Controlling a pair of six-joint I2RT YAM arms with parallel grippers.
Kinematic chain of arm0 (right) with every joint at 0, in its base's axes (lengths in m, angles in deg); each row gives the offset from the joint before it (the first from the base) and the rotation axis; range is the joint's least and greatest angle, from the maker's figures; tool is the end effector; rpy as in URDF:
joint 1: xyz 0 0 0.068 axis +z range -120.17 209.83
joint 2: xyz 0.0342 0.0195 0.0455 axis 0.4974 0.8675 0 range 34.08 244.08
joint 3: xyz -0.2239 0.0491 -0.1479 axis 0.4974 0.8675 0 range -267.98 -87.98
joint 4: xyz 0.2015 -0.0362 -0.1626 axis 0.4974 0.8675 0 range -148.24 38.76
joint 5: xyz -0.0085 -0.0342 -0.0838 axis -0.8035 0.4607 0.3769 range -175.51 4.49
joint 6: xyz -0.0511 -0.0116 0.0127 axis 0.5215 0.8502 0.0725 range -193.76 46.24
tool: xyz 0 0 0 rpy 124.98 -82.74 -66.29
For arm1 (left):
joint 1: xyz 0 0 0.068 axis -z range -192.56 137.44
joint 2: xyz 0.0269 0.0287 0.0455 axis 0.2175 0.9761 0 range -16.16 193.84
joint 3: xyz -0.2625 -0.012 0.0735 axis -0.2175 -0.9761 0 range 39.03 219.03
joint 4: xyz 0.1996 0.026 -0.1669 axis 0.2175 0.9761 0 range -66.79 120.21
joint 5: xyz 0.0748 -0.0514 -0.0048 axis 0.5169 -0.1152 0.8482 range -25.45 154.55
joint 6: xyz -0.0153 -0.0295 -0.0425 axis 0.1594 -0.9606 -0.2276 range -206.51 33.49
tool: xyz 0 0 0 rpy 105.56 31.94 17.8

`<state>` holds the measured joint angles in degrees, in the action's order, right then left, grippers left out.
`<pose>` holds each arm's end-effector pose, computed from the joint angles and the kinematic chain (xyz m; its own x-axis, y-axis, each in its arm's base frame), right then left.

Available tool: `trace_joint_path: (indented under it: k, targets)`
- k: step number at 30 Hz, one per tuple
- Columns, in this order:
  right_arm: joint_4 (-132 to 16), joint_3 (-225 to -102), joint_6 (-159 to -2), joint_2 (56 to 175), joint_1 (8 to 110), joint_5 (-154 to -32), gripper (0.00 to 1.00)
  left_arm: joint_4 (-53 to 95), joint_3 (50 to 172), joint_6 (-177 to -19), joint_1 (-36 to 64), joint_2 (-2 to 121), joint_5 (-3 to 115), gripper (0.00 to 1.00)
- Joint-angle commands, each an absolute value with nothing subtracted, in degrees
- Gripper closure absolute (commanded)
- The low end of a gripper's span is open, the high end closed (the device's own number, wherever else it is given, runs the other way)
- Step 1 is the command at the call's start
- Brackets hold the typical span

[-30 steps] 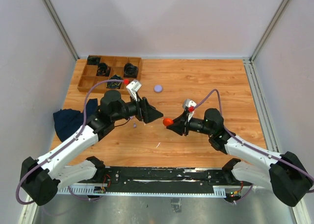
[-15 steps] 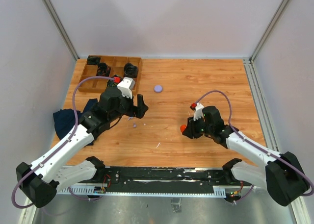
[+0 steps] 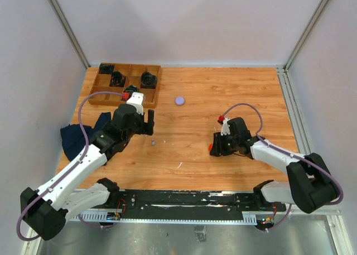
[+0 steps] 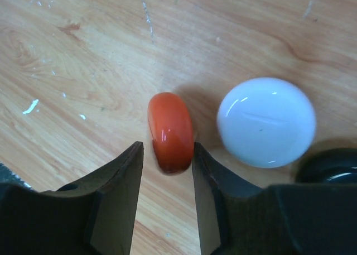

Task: Insert the wireless bluetooth earbuds into the charging case
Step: Place the charging case at the center of the board, then pick up the charging case at the center of the board.

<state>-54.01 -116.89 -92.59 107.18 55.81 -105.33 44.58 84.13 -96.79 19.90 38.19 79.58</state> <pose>0.2033 0.1126 0.1579 -0.8348 -0.0690 -0.5462 -0.3644 0.8129 0.4543 0.1828 -0.1054 0.2927 -0.4818 0.1021 -0.8703 0.2481 0.9685 -0.0237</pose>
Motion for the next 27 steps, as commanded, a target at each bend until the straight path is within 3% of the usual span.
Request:
trace_joint_path:
  k: [1,7,13,27]
  targets:
    - [-50.6,-119.3,-93.6,108.0,54.0,-101.5,0.53,43.5,84.1,-96.6,17.0,36.1,83.5,0.12]
    - [-45.3,-122.3,-92.1,105.1,54.2,-100.3,0.36,42.9,83.5,-97.4,14.1,35.1,81.7,0.12]
    - [-44.4,-124.7,-88.8,99.6,55.2,-98.7,0.30,42.1,83.4,-98.0,12.6,35.6,79.0,0.10]
    - [-72.0,-116.4,-84.9,95.6,55.3,-102.1,0.11,43.1,91.9,-105.3,12.8,51.7,70.1,0.09]
